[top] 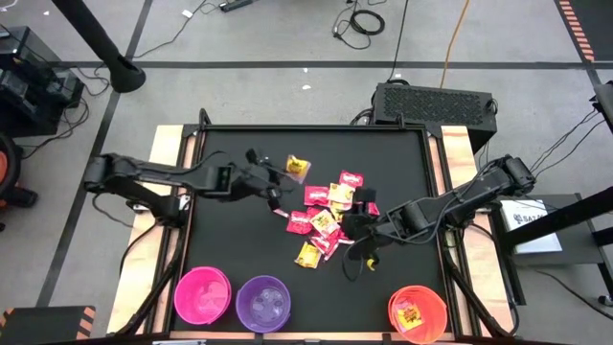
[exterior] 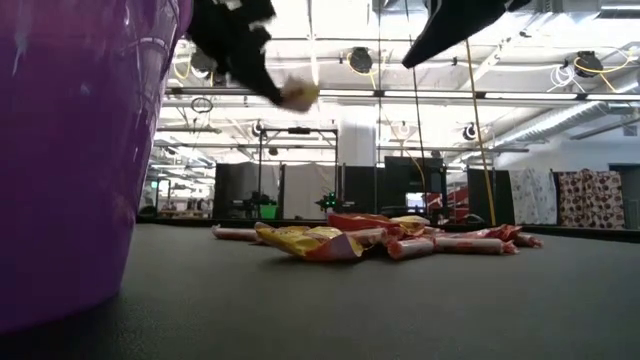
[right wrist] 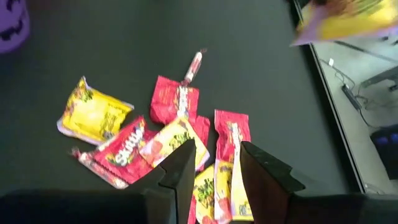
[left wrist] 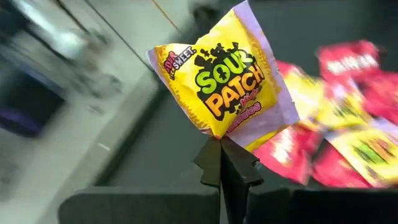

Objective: Sort candy by brand, put in halloween buckets
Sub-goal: Put the yellow candy into the orange bucket

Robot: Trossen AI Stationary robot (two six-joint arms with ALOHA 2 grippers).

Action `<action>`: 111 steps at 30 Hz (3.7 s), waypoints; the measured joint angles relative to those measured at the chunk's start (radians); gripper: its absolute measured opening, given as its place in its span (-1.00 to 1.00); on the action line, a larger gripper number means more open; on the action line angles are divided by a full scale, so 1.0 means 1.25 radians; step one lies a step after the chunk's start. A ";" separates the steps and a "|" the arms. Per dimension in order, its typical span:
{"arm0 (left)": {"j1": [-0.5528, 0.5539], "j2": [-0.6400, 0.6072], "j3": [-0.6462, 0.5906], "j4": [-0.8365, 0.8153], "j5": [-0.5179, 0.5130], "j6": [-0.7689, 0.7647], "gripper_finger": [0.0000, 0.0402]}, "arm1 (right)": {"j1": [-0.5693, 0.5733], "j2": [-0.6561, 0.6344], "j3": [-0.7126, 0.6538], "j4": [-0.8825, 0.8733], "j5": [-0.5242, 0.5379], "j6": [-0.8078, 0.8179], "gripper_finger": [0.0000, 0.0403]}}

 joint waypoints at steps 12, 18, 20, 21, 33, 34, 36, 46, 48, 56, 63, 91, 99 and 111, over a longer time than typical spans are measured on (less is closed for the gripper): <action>-0.219 0.001 0.001 0.263 -0.386 0.430 -1.00 | -0.019 0.000 0.000 0.044 0.013 -0.021 -0.41; -0.238 0.001 0.001 0.262 -0.395 0.427 -1.00 | -0.020 0.000 0.000 0.138 0.027 -0.054 -0.41; -0.244 0.000 0.001 0.251 -0.339 0.427 -1.00 | -0.021 0.001 0.000 0.227 0.062 -0.058 -0.40; -0.247 0.001 0.001 0.244 -0.299 0.427 -1.00 | -0.024 0.001 0.000 0.269 0.069 -0.060 -0.39; -0.263 0.001 0.001 0.231 -0.220 0.429 -1.00 | -0.062 0.000 0.001 0.378 0.036 -0.117 0.07; -0.263 0.001 0.001 0.226 -0.219 0.429 -1.00 | -0.062 0.000 0.001 0.387 0.036 -0.118 0.10; -0.263 0.001 0.001 0.210 -0.219 0.430 -1.00 | -0.062 0.000 0.001 0.399 0.036 -0.119 0.15; -0.263 0.001 0.001 0.178 -0.217 0.434 -1.00 | -0.088 0.000 0.001 0.414 -0.048 -0.123 0.04; -0.263 0.001 0.001 0.178 -0.210 0.434 -1.00 | -0.094 0.000 0.001 0.418 -0.049 -0.125 -0.02; -0.262 0.022 0.000 0.176 -0.177 0.434 -1.00 | -0.108 0.000 0.001 0.436 -0.090 -0.150 -0.32; -0.261 0.028 0.001 0.186 -0.192 0.434 -1.00 | -0.109 0.000 0.000 0.423 -0.092 -0.153 -0.60; -0.261 0.028 0.000 0.203 -0.203 0.434 -1.00 | -0.108 0.000 0.000 0.373 -0.110 -0.165 -0.97; -0.261 0.028 0.001 0.203 -0.199 0.339 -0.80 | -0.110 0.000 0.000 0.368 -0.081 -0.165 -1.00; -0.288 0.017 0.000 0.153 -0.197 0.255 0.23 | -0.110 -0.025 0.000 0.261 -0.001 -0.107 -1.00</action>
